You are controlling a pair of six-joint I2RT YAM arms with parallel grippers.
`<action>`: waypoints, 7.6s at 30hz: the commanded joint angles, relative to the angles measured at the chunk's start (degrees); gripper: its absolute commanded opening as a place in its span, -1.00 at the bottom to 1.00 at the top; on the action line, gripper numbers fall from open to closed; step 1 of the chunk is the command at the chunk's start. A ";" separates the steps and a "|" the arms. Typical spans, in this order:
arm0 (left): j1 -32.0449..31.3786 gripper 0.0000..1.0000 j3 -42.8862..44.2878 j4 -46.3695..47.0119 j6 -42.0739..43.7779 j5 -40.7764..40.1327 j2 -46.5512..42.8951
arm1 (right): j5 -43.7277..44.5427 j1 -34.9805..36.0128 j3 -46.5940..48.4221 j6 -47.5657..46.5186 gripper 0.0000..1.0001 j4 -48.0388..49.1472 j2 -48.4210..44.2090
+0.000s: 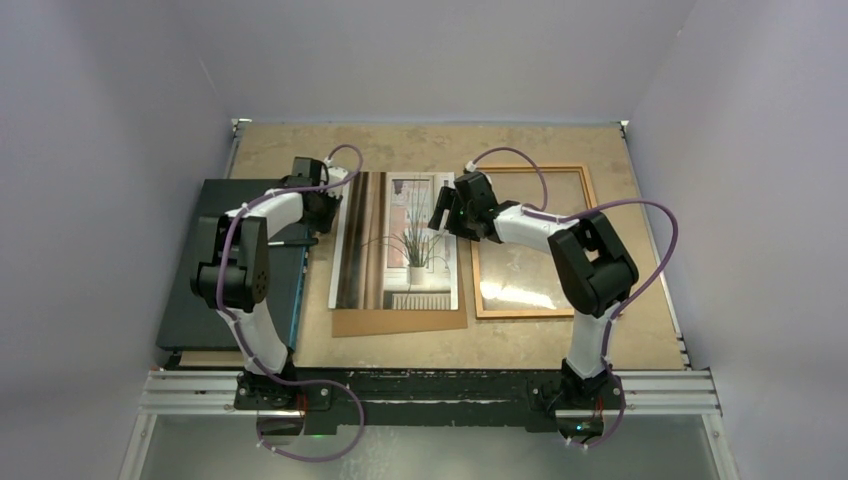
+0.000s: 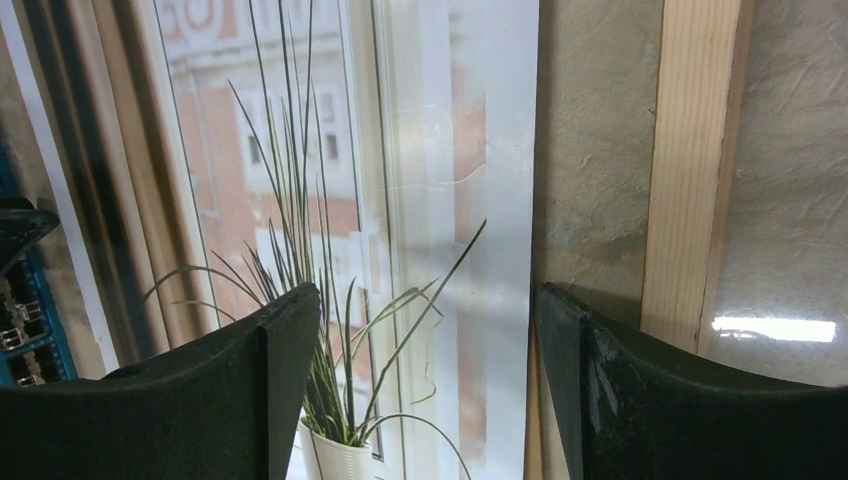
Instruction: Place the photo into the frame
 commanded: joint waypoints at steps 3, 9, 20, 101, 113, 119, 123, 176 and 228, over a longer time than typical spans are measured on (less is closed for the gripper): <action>-2.19 -0.58 -0.52 1.98 -0.31 1.48 1.97 | -2.11 -0.05 -3.17 1.99 0.63 0.01 0.82; -5.60 -0.65 -1.69 1.95 -2.31 2.93 1.67 | -4.58 -0.09 -3.48 1.48 0.64 3.11 -0.75; -7.36 -0.78 -1.63 2.15 -2.93 1.85 2.06 | -6.79 1.12 -4.35 0.34 0.65 6.40 -5.66; -6.27 -1.00 0.65 -1.36 -3.45 5.29 -0.88 | -22.10 -1.90 -24.70 10.60 -0.03 34.42 -18.49; -6.22 -0.40 9.05 -8.24 -3.49 8.00 -8.03 | -16.30 -1.93 -14.45 3.14 -1.00 18.74 -20.67; -6.35 -0.14 17.65 -13.95 -3.73 11.53 -11.33 | -6.93 -1.95 -3.12 -3.45 -1.00 3.54 -23.81; -6.31 -0.13 17.70 -14.74 -3.68 11.34 -11.96 | 6.83 -2.28 8.58 -12.19 -1.00 -12.70 -26.85; -6.27 -0.26 10.65 -13.46 -2.39 10.26 -12.91 | 47.06 7.48 31.53 -14.75 -0.95 -50.71 5.22; -5.35 -0.30 6.07 -9.94 -2.65 13.83 -12.95 | 51.17 -1.98 23.02 -20.82 -1.00 -36.39 3.82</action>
